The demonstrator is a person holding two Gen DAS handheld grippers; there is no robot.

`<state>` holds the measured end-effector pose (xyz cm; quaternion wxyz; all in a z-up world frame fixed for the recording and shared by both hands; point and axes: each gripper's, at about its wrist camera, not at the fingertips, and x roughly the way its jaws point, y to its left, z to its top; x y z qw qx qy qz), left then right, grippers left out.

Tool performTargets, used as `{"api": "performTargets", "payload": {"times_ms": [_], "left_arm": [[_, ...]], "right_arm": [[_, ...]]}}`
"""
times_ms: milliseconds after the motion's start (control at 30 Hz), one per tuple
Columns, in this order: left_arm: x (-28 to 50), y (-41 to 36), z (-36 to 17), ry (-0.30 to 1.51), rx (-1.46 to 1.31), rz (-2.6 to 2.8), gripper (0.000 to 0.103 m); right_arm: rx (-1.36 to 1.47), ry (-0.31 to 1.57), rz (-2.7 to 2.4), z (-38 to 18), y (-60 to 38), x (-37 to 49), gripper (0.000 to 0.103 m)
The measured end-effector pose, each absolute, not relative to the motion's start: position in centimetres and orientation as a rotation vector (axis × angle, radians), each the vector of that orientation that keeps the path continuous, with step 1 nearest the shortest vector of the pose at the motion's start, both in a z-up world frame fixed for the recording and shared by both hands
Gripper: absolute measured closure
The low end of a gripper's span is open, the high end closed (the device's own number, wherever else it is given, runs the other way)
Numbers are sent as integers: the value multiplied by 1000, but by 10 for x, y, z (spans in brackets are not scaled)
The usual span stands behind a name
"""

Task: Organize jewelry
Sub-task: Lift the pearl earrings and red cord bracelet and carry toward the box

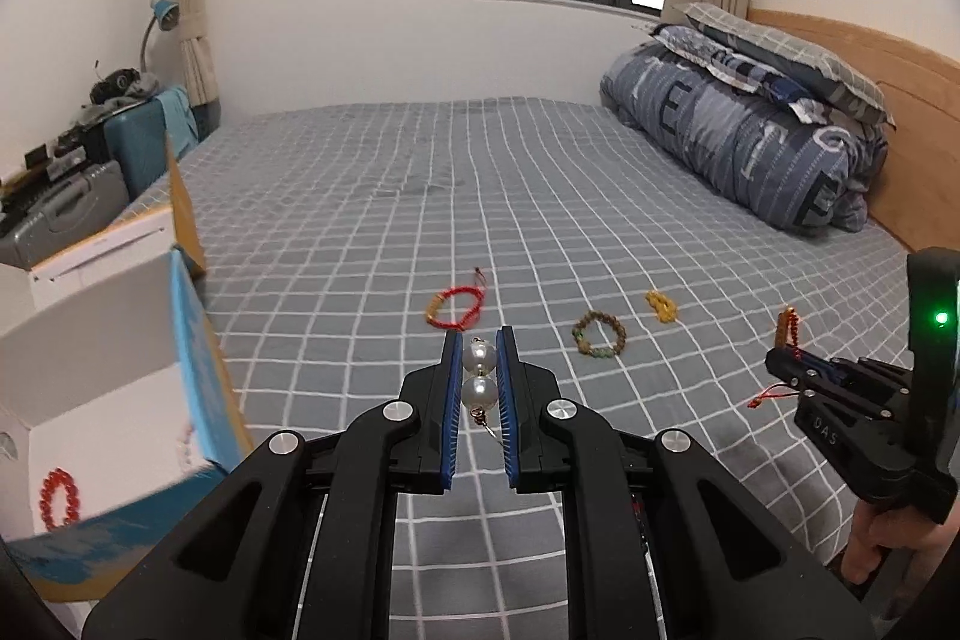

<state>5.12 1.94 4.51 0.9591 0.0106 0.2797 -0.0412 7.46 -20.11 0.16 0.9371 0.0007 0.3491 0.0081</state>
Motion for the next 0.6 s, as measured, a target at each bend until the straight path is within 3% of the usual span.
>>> {"api": "performTargets", "payload": {"times_ms": [600], "left_arm": [[44, 77, 98, 534, -14, -10, 92]], "right_arm": [[-51, 696, 182, 58, -112, 97, 94]]}}
